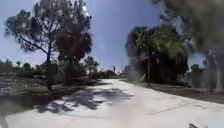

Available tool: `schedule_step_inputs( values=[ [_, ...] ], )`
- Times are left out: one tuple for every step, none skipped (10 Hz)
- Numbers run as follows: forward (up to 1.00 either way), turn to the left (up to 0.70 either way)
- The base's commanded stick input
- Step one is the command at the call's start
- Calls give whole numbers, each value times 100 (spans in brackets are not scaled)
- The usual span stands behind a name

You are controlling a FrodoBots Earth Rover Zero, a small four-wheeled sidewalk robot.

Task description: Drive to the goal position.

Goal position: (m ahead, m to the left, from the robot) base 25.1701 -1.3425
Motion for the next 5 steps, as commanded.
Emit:
schedule_step_inputs(
  values=[
    [70,-14],
    [70,-14],
    [70,-14],
    [70,-14],
    [70,-14]
  ],
)
